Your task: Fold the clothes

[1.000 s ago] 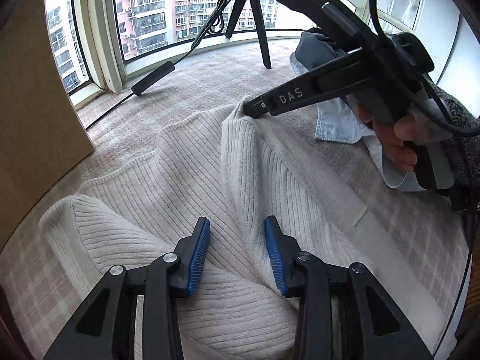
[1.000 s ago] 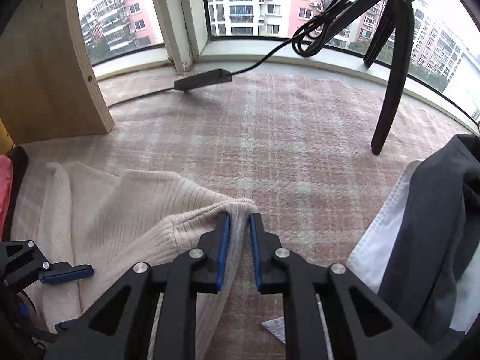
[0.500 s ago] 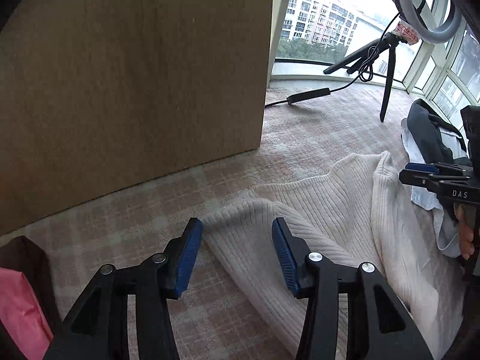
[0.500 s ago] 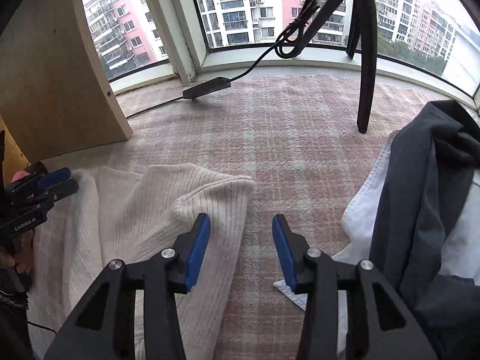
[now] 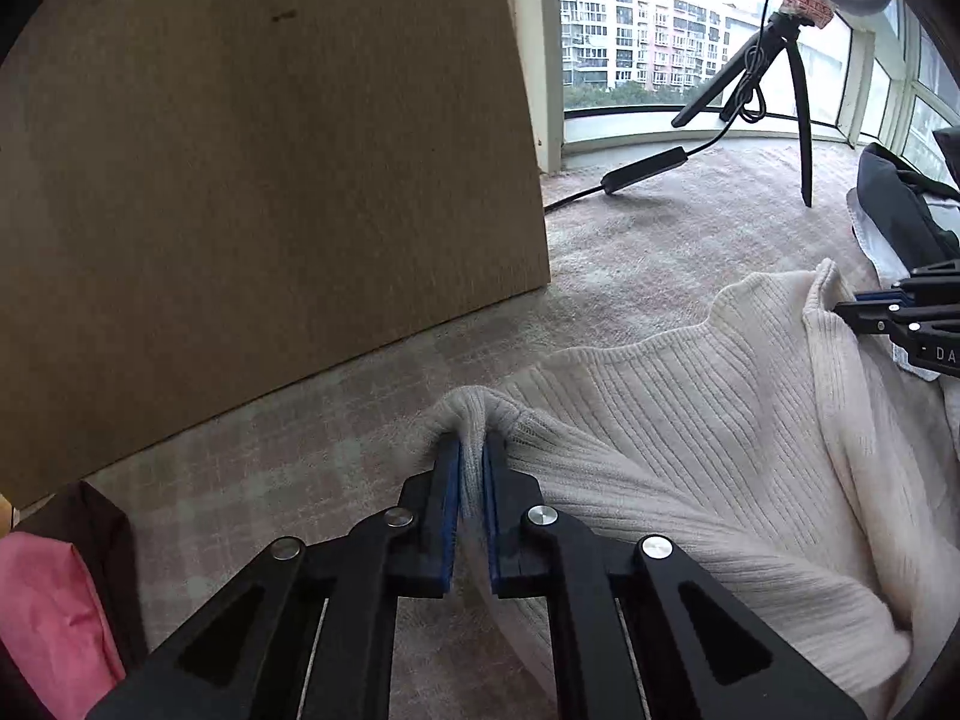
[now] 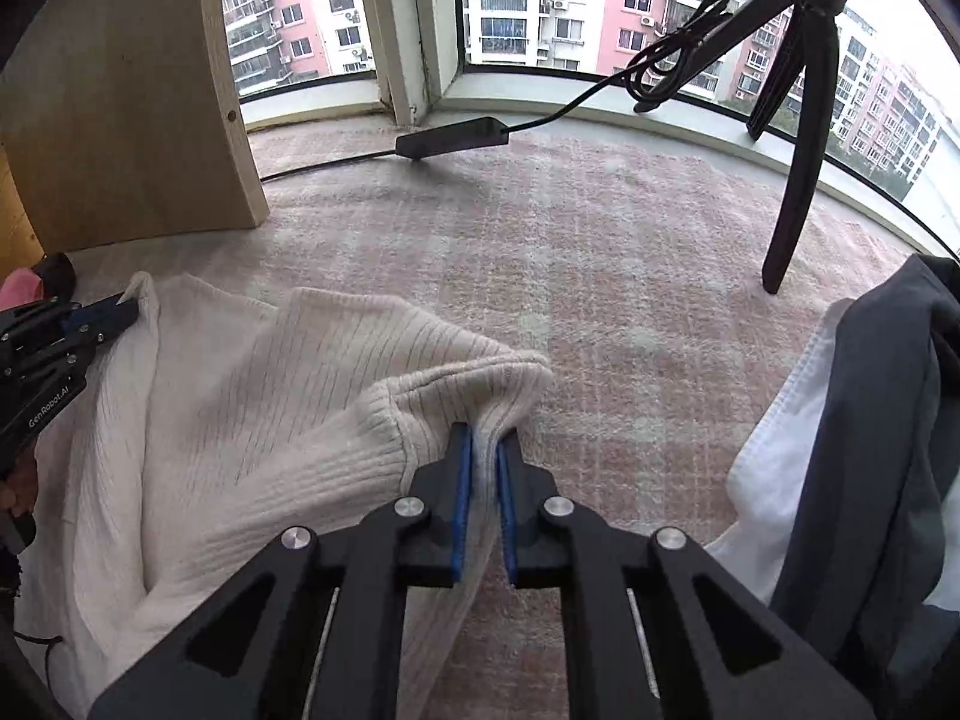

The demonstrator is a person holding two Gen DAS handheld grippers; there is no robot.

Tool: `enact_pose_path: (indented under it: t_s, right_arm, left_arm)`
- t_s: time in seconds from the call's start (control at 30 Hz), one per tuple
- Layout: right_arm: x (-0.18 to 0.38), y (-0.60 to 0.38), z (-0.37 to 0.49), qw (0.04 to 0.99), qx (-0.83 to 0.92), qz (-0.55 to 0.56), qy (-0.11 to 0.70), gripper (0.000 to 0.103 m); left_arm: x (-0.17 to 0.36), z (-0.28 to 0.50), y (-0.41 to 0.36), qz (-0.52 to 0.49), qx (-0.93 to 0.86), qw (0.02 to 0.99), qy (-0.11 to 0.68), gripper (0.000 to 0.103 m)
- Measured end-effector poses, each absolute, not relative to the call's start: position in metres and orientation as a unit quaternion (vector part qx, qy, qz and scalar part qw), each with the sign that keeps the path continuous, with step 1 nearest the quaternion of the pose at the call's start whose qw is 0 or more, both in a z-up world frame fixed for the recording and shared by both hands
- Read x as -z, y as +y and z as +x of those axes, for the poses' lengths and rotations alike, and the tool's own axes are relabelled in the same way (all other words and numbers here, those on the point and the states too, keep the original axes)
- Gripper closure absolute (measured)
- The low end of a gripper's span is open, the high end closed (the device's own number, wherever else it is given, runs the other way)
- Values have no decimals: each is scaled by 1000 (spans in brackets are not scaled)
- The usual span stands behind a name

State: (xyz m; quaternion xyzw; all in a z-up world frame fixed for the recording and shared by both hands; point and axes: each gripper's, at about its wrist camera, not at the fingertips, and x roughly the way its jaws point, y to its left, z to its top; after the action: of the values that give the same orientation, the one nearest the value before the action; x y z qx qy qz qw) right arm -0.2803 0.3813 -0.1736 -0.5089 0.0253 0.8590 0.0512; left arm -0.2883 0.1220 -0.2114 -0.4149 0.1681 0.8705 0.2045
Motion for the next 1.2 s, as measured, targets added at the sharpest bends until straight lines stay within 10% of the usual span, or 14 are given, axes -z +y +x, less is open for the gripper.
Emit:
enact_pose_path:
  t_s: [0.17,0.4,0.53,0.77,1.2]
  right_arm:
    - [134,377,-274,63,-889,-452,36,62]
    - [156,339,-312,-35,-864,-498,62,81]
    - [172,331,-321,-43,-853,-517,62,81]
    - [165,344,-316,-9,-855,-515,55,91]
    - [108,359,-257,-98,-861,-445,224,75]
  left_arm:
    - [182,-285,115,-379,-881,231,163,58]
    - [202,-303,156,-419,-830,298,216,61]
    - [211,-295,162,-421,-821,308,232,100]
    - [206,-297,146,-415,-844,269,207,95]
    - [87,-224,96,-343,-872,338,92,77]
